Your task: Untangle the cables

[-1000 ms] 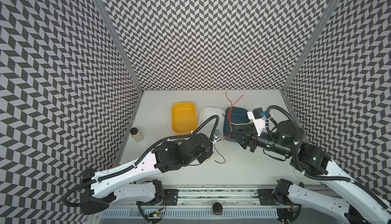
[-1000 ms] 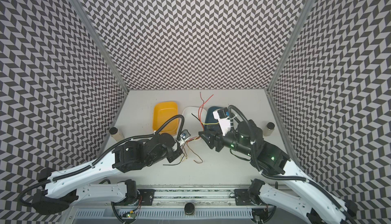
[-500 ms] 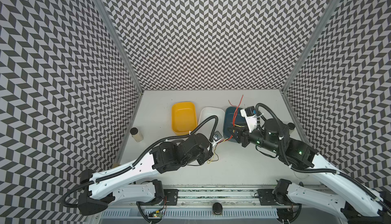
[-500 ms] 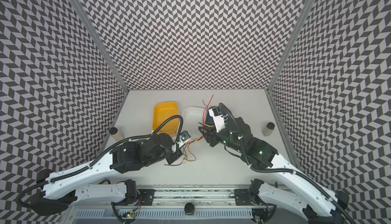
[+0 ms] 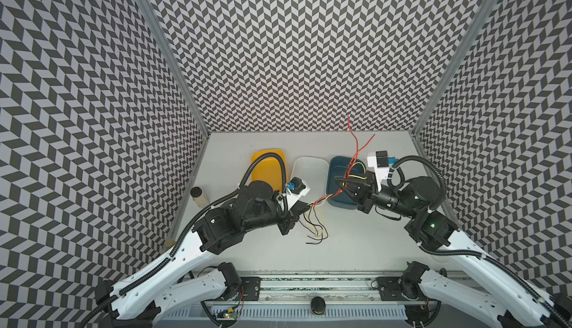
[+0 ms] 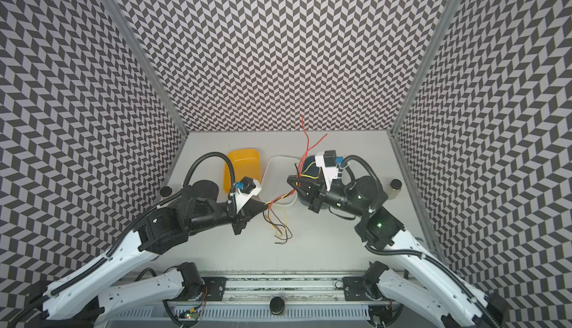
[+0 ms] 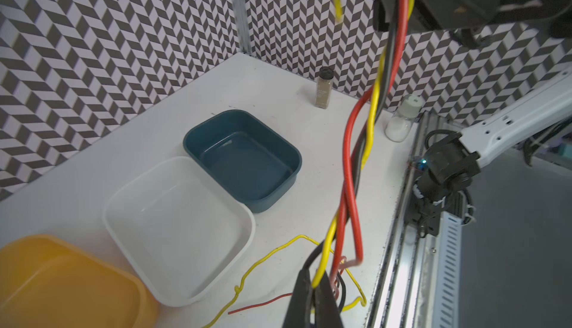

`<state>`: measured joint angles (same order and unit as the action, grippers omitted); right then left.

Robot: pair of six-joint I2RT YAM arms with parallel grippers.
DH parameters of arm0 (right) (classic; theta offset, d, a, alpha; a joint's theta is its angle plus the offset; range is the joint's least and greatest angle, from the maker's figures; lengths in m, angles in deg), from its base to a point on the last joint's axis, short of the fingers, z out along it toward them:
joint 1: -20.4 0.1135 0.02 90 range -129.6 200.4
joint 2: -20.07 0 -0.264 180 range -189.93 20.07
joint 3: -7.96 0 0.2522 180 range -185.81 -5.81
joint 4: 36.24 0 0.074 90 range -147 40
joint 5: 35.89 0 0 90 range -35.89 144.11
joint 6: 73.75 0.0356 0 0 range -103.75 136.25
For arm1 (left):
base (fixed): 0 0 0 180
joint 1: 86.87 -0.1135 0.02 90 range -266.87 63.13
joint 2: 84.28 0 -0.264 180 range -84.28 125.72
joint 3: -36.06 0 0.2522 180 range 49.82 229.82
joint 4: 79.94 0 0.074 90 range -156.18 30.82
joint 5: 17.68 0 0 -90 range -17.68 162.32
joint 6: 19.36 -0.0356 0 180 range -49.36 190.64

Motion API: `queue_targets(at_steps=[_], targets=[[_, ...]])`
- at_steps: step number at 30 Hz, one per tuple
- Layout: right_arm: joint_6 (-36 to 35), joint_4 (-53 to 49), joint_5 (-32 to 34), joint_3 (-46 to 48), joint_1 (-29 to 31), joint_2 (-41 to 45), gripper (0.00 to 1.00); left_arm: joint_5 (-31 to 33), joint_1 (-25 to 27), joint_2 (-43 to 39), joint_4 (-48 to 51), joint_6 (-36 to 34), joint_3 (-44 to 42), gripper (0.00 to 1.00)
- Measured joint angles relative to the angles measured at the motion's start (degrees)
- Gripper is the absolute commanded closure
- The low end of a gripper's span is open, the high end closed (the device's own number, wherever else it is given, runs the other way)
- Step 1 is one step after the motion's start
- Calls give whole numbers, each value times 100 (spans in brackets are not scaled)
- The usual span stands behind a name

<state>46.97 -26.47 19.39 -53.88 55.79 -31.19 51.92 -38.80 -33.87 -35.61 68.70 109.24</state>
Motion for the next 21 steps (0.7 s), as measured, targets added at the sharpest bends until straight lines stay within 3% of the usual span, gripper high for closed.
queue_targets(at_steps=[5,11,12,13,15,17,21], targets=[[1504,2229,-1292,-79,-400,-887,100,-1228,-643,192,-435,337,-70,100],[3108,3932,-2559,-564,-514,-1582,100,-2243,-813,358,-907,551,-98,100],[3211,4065,-2702,-586,-525,-1582,95,-2402,-846,382,-984,577,-98,100],[3224,4092,-2811,-601,-551,-1561,81,-2514,-876,398,-1029,608,-98,100],[3042,3685,-2839,-608,-634,-1419,60,-2522,-918,376,-1040,658,-129,100],[2378,2555,-2667,-610,-726,-1038,46,-2371,-951,275,-1045,684,-251,100],[723,-229,-1414,-715,-752,76,28,-1853,-955,94,-929,723,-393,100]])
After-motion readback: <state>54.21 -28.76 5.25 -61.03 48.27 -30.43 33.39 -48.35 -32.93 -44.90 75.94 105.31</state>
